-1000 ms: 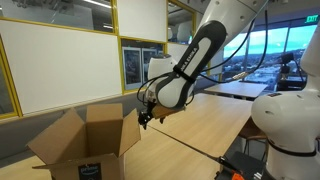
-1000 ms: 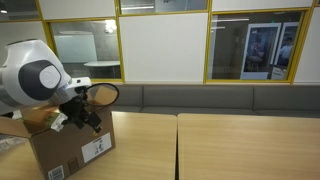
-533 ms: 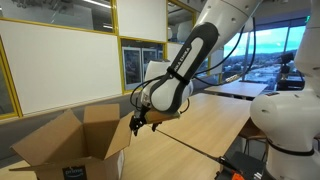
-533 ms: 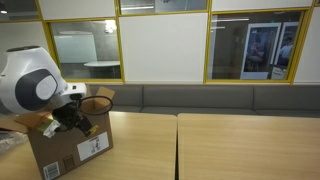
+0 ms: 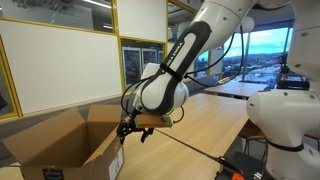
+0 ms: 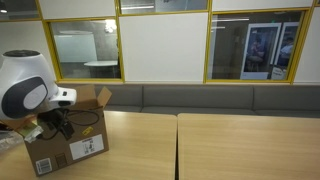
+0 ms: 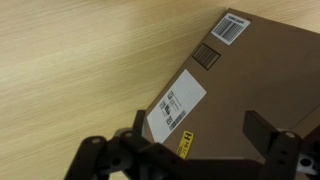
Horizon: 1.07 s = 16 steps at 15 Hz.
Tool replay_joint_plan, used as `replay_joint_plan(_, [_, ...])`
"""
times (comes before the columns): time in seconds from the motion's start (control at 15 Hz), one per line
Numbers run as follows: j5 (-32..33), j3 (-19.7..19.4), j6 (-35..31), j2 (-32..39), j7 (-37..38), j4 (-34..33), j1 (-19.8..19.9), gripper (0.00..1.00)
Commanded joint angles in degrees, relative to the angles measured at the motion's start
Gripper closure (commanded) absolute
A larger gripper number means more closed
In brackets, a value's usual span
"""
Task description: Pick up the objects from the table and put them in the box.
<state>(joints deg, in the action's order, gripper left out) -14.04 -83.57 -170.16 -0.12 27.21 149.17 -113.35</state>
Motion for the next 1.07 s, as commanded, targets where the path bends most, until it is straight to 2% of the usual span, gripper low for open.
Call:
replay_joint_plan(0.0, [-3.0, 15.7, 0.4, -2.9, -1.9, -1.9, 14.4, 0.0])
replay_joint_plan(0.07, [-5.6, 8.5, 0.4, -2.1, -3.3, -2.2, 6.3, 0.0])
replay_joint_plan(0.13, [-7.2, 10.1, 0.6, -2.1, -4.2, -2.8, 7.6, 0.0])
replay_joint_plan(0.4, [-13.1, 9.6, 1.2, -1.4, -8.8, -3.8, 6.2, 0.0])
replay_joint_plan(0.53, [-13.8, 9.1, 2.7, -0.1, -11.0, -4.4, 6.6, 0.0])
replay_joint_plan(0.67, [-12.3, 8.6, 5.1, 2.4, -12.6, -4.8, 7.5, 0.0])
replay_joint_plan(0.73, [-7.8, 18.0, 6.5, 3.4, -10.6, -5.1, 18.6, 0.0])
replay_joint_plan(0.8, [-6.5, 19.5, 7.1, 4.6, -11.1, -5.5, 20.8, 0.0])
replay_joint_plan(0.87, [-4.5, 22.8, 8.0, 6.0, -11.4, -6.0, 25.2, 0.0])
replay_joint_plan(0.93, [-2.8, 15.6, 8.9, 7.2, -11.8, -6.3, 19.6, 0.0])
replay_joint_plan(1.0, [0.2, 15.9, 9.0, 7.9, -10.9, -6.1, 21.3, 0.0])
